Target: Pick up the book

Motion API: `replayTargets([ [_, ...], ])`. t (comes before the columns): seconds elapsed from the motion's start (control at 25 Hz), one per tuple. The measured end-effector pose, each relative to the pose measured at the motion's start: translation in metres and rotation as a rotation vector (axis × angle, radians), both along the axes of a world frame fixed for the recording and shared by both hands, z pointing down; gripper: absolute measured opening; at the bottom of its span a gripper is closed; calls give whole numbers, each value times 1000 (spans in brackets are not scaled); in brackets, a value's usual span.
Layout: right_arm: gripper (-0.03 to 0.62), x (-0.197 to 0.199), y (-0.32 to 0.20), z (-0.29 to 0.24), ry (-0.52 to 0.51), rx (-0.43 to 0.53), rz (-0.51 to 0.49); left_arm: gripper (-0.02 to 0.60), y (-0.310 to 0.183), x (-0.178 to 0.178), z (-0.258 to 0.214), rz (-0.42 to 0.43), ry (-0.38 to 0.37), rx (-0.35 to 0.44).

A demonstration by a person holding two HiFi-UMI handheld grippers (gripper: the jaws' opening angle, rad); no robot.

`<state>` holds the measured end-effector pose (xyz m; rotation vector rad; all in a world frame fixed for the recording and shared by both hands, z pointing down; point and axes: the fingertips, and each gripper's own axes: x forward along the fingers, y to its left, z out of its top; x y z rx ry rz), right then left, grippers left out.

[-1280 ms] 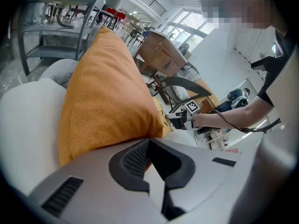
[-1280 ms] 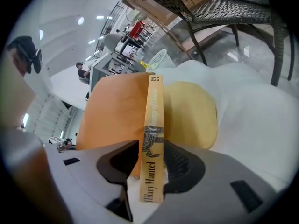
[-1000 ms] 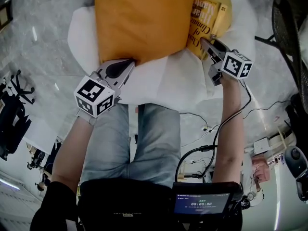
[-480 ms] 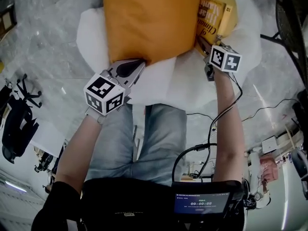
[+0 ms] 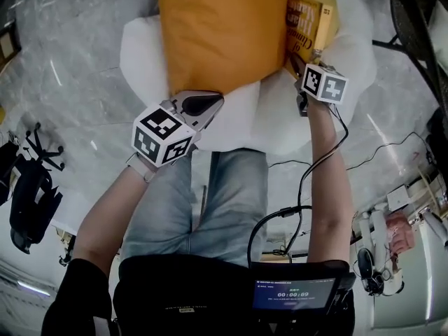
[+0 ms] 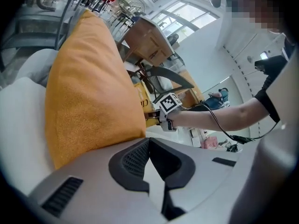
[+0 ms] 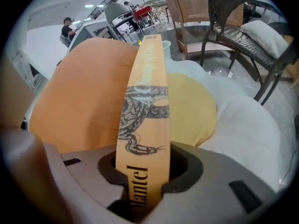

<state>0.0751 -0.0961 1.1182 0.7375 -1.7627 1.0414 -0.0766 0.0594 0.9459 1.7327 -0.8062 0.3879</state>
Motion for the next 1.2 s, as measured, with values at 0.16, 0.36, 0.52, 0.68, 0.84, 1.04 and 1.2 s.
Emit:
replayTargets([
  [0.16, 161, 4, 1, -24, 11, 47, 40, 14, 1, 0, -14, 57, -6, 24],
  [0.36, 161, 8, 10, -59, 3, 74, 35, 14, -4, -3, -35, 108, -36, 52],
  [0.52, 161, 14, 19, -84, -20, 69, 21, 14, -13, -5, -49, 125, -67, 51],
  [0.68, 161, 14, 28, -123, -46, 60, 48, 14, -16, -12, -71, 103, -75, 48],
  [0.84, 161, 16, 34, -171, -84, 65, 76, 14, -24, -12, -103, 83, -66, 55],
  [1.04, 161, 9, 38, -229, -133, 65, 95, 14, -37, -12, -144, 66, -66, 68],
  [1.2, 161, -3, 39, -273, -163, 71, 105, 14, -47, -15, -180, 77, -75, 90],
])
